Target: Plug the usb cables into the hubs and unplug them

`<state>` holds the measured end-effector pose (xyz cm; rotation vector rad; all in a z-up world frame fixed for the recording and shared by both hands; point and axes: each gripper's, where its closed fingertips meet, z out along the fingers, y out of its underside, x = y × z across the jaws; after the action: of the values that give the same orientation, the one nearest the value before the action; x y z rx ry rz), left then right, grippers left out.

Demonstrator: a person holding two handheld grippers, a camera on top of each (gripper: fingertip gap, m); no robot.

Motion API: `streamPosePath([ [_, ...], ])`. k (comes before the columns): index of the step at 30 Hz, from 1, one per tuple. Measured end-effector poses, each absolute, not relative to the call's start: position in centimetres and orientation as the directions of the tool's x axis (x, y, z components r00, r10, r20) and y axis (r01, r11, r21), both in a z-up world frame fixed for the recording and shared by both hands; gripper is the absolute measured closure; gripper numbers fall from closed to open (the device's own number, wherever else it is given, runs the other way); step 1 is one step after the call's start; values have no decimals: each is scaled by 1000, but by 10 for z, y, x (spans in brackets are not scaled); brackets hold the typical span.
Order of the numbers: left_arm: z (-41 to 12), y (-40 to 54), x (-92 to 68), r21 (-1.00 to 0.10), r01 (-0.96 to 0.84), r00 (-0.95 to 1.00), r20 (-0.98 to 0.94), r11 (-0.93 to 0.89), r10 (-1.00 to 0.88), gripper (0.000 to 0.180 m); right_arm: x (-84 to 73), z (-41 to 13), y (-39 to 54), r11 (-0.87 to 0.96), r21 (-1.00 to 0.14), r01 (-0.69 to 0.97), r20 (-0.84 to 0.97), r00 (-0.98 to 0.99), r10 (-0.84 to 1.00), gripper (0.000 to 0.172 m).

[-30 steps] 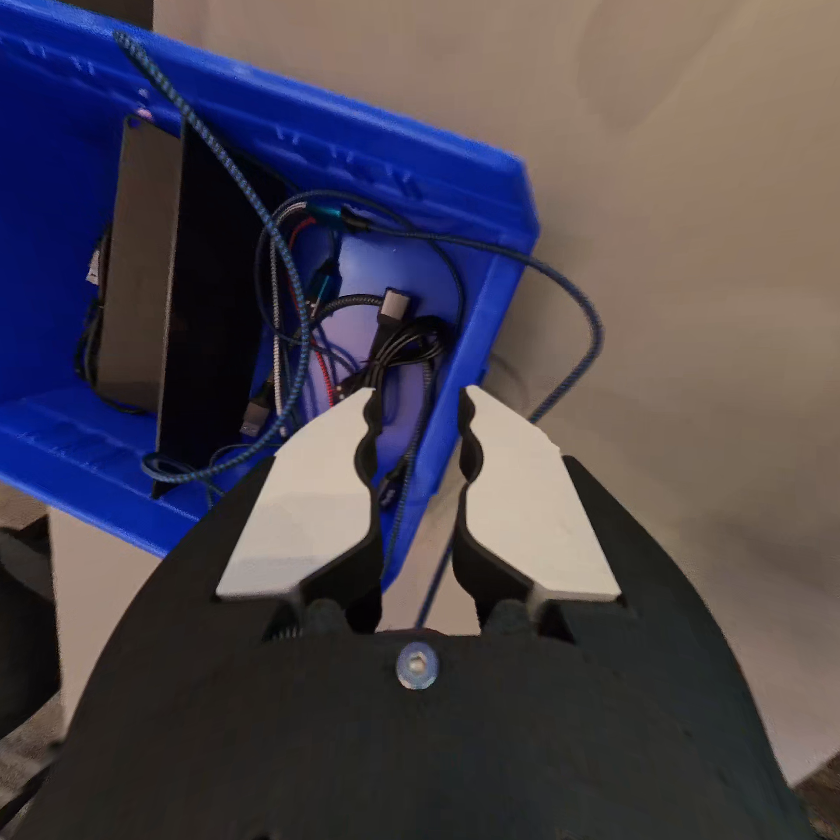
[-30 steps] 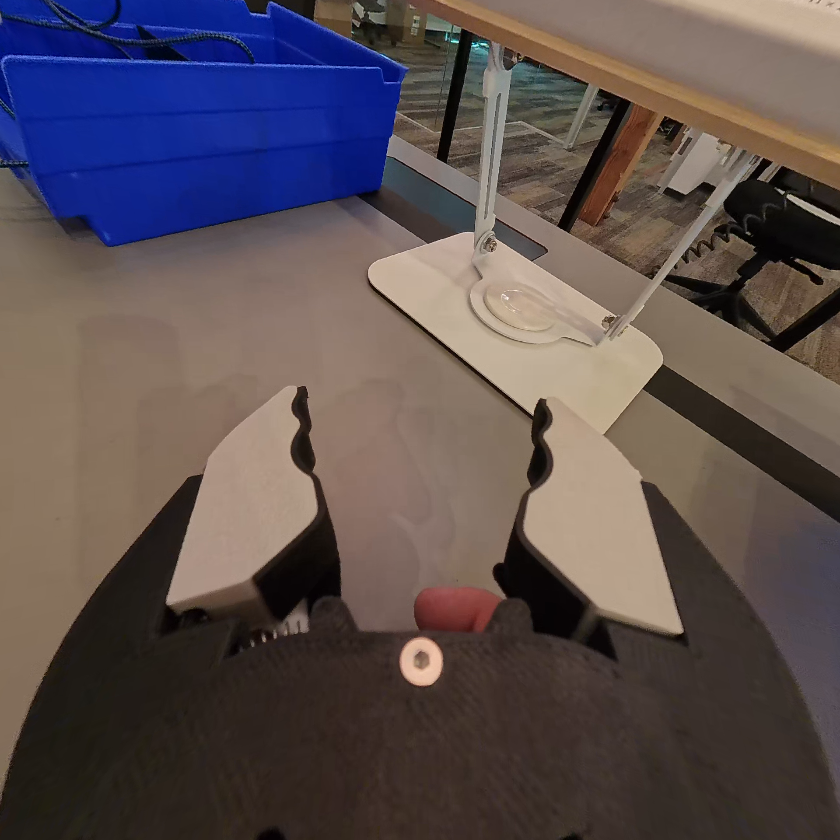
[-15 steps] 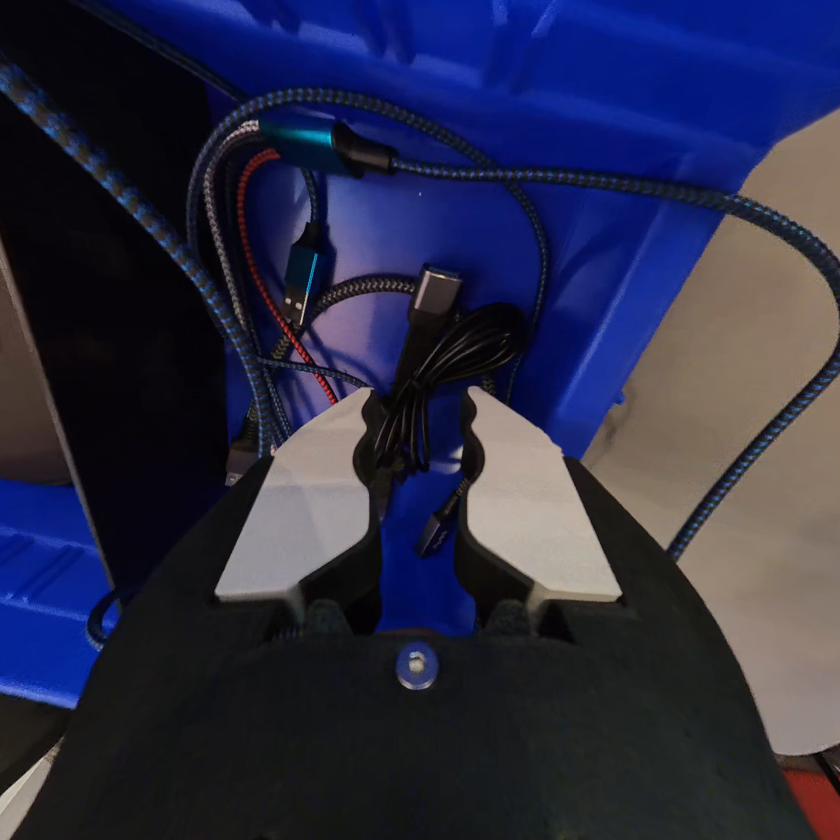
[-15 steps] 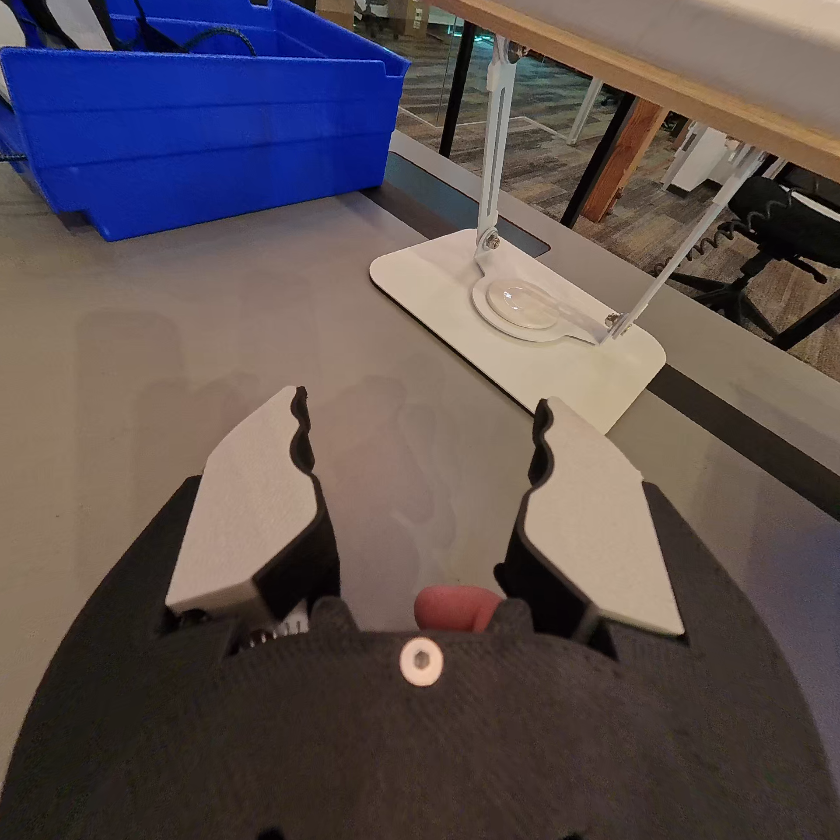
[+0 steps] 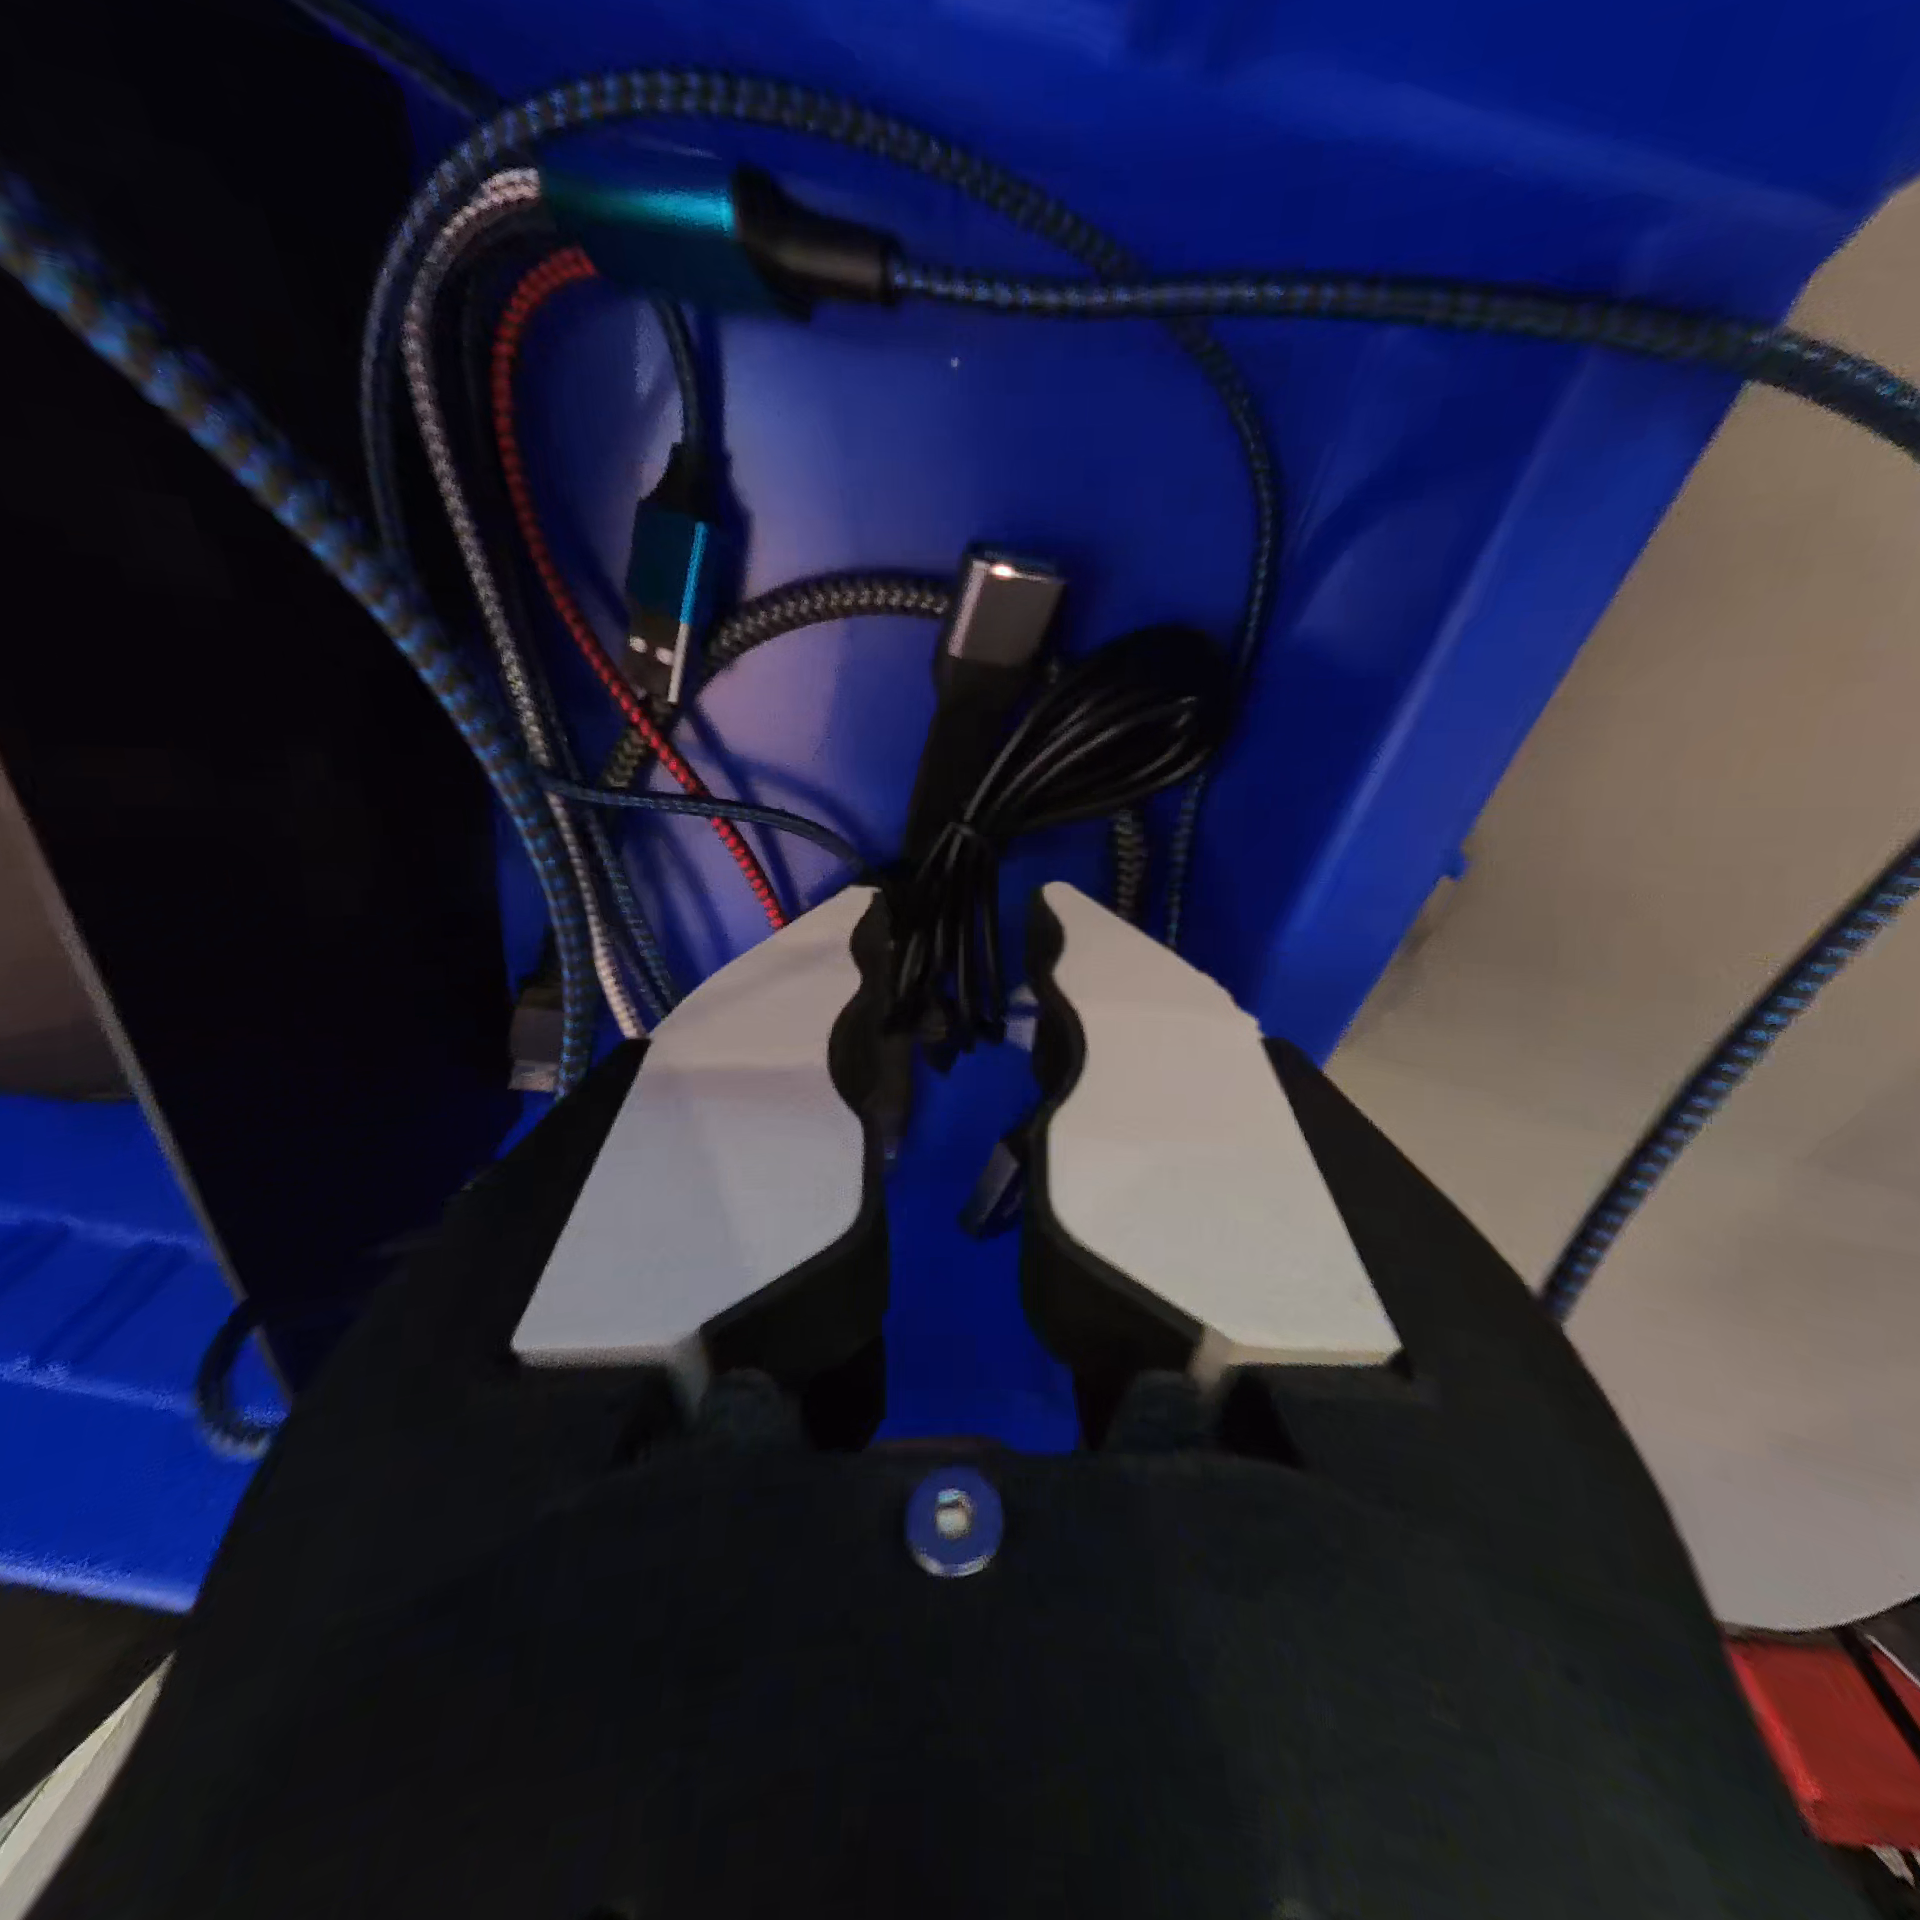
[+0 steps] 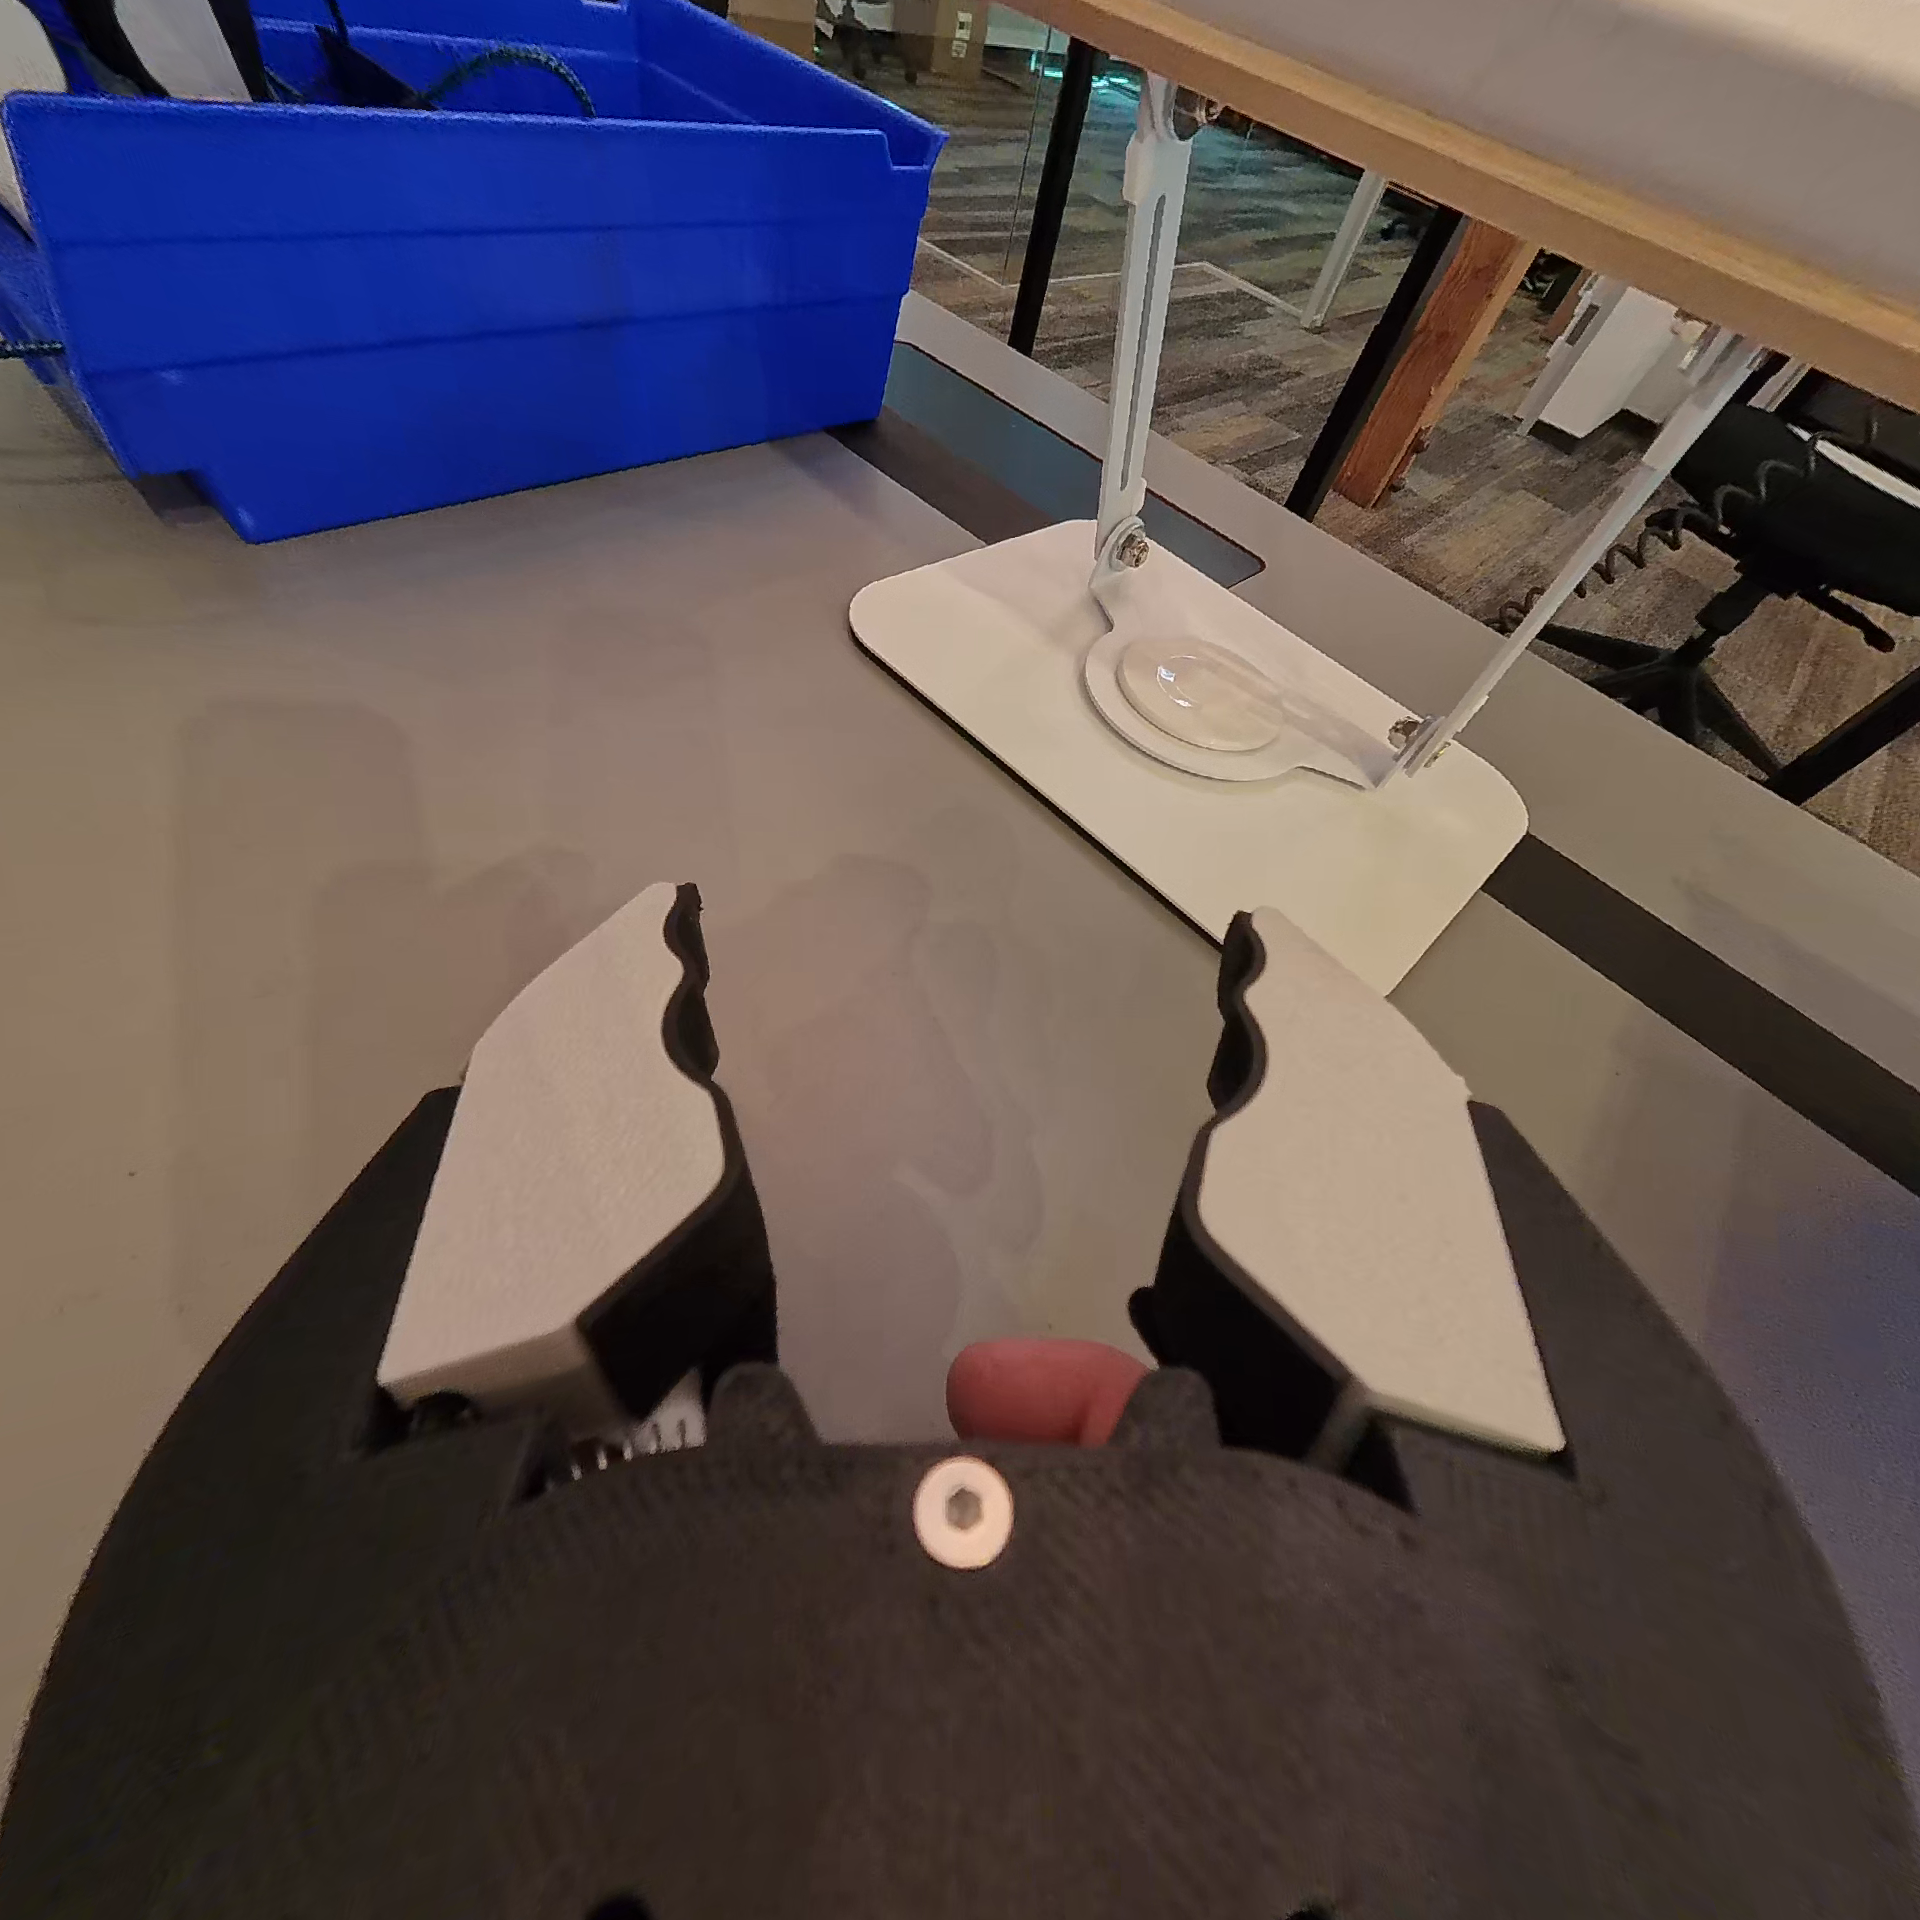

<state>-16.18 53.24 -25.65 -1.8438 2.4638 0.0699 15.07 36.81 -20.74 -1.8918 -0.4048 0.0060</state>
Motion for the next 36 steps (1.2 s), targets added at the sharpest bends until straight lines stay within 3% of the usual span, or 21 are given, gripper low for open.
streamPosePath([
  [5,-255,538,-159,-17,-959,-280,-106,284,-954,169,151,-207,368,-296,-915,275,192,940,281,79],
  [10,-234,542,-160,-60,-962,-247,-214,265,-945,171,151,-207,368,-295,-915,274,191,940,282,78],
  [18,-152,513,-147,-307,-918,-142,-339,252,-930,172,148,-206,366,-290,-922,257,170,940,295,77],
  [23,-112,456,-98,-472,-836,-91,-385,281,-918,172,122,-194,355,-236,-952,197,78,897,435,83],
  [28,-127,397,-13,-647,-715,-17,-363,265,-932,172,76,-158,333,-139,-988,65,-40,765,643,103],
  [36,-156,350,63,-744,-614,22,-351,264,-936,172,78,-144,326,-224,-959,-174,-283,651,704,118],
])
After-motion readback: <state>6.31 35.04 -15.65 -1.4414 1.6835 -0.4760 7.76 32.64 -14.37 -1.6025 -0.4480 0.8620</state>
